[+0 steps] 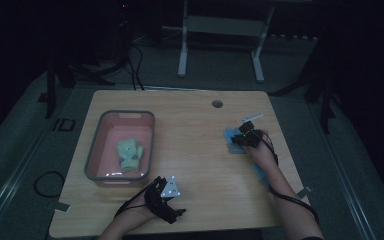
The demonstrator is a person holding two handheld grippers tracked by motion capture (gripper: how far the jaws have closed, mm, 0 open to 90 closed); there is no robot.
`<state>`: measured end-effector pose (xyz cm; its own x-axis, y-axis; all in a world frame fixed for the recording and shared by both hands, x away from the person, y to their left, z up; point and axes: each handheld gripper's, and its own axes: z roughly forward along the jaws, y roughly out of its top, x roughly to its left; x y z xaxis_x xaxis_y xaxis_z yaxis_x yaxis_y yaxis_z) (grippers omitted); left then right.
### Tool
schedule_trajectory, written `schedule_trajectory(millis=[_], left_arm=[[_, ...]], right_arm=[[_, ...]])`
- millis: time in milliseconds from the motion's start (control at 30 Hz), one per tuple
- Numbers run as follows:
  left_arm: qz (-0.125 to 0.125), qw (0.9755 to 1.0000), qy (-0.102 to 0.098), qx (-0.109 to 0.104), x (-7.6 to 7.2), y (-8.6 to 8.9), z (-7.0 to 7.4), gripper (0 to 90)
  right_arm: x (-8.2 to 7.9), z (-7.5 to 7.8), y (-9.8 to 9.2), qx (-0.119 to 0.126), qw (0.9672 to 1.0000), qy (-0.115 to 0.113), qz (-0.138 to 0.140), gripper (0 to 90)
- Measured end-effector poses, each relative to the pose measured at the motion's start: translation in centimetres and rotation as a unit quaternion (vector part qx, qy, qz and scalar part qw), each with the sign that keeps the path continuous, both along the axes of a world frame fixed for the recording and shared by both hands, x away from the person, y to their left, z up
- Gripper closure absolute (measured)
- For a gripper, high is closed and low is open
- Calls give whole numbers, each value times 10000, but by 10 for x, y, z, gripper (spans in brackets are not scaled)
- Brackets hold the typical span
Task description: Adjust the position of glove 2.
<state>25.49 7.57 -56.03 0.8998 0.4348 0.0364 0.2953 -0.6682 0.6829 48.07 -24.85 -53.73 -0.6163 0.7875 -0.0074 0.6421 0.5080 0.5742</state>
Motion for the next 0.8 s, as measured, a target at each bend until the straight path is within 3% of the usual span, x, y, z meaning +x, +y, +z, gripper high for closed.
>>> schedule_trajectory(millis=[133, 333, 533, 667, 733, 800], left_arm=[[-8, 10000, -5, -29, 0, 0, 0, 88], [-21, 10000, -5, -5, 0, 0, 0, 88], [1, 10000, -65, -6, -1, 0, 1, 88], [15, 10000, -71, -5, -1, 0, 1, 88], [9, 10000, -67, -2, -1, 1, 1, 88], [20, 10000, -55, -16, 0, 1, 1, 88]], right_arm=[[-3, 5, 5, -58, 10000, 32, -38, 813], [-22, 30, 15, 361, 9992, -73, 170, 811], [-51, 57, 32, 535, 9976, -261, 361, 812], [-73, 70, 39, 655, 9962, -468, 325, 813], [-85, 76, 43, 530, 9961, -633, 311, 815], [-98, 82, 47, 672, 9948, -683, 339, 815]])
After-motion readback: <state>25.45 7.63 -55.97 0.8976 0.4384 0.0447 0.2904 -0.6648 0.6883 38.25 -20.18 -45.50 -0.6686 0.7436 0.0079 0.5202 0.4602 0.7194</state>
